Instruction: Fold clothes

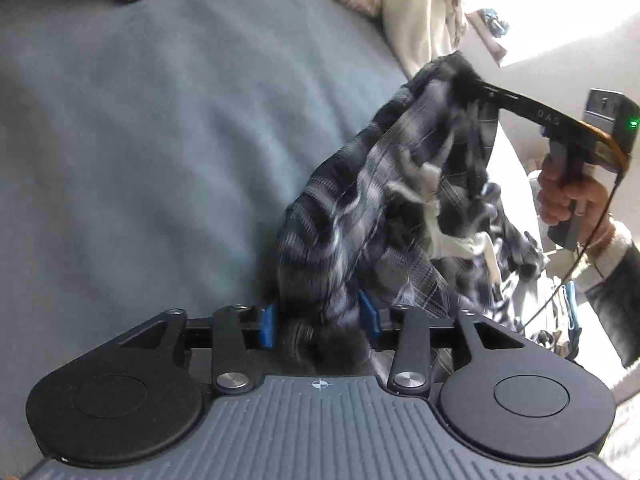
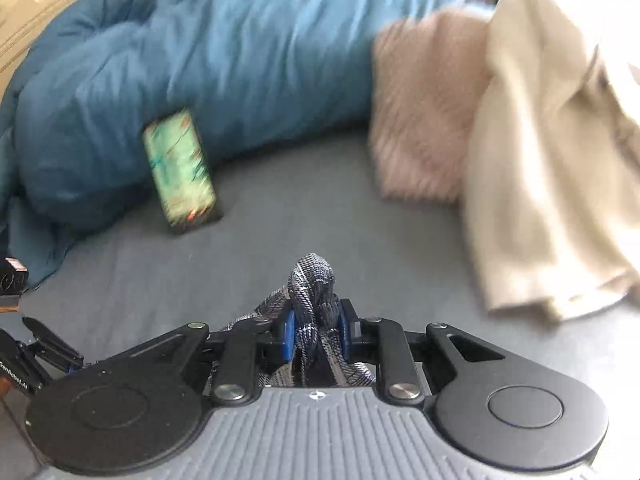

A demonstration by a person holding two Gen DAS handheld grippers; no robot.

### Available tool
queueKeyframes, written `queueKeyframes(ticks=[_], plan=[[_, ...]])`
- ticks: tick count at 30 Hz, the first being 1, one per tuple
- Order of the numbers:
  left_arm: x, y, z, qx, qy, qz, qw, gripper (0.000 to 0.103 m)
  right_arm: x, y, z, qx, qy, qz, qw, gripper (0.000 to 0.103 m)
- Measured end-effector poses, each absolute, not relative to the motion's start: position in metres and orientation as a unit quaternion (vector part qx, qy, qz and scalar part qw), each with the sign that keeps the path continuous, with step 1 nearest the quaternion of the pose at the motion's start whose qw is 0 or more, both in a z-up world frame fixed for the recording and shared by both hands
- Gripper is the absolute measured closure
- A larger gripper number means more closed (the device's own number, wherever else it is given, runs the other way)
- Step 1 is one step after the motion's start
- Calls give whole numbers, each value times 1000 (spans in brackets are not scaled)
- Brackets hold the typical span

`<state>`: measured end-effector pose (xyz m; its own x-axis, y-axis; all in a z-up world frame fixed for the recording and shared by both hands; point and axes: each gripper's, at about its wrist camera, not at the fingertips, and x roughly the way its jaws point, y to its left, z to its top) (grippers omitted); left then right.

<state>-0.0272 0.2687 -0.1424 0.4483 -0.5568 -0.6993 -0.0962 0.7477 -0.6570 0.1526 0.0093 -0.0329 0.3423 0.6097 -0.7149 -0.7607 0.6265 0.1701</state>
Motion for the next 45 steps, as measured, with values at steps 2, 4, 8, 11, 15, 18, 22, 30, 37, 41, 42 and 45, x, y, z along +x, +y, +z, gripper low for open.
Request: queueKeyframes(ticks=[2,4,8,11,15,18,22,30,37,41,42,45], plan=[[-16,266,-142,-325,496,-146,792,55,162,3,-32,-98,381,401,827,80],[-7,261,-144,-329,492,-142,794,55,171,-4,-31,-100,373,380,841,80],[7,260,-145,-352,484,-125,791,55,187,-6,-42,-92,370,360,852,80],[16,258,-146,-360,482,-107,791,63,189,0,-50,-99,367,349,857,80],[19,255,-140,-341,464,-91,812,90,189,-4,-54,-102,368,324,865,81],[13,255,-123,-324,419,-78,844,92,188,-5,-49,-115,340,307,881,81],[-5,261,-108,-300,393,-40,869,93,198,-2,-38,-114,287,274,911,95],[-22,279,-137,-332,434,-17,838,93,246,-19,-80,29,419,317,850,84],[-17,276,-146,-342,435,-18,833,91,262,-55,-104,163,515,354,763,26],[-16,273,-142,-334,430,-16,839,91,269,-49,-124,184,566,364,716,27],[-17,273,-141,-338,420,-17,842,92,267,-38,-127,151,574,364,717,40],[-21,271,-137,-348,391,-19,852,93,252,-8,-110,19,539,347,767,94]])
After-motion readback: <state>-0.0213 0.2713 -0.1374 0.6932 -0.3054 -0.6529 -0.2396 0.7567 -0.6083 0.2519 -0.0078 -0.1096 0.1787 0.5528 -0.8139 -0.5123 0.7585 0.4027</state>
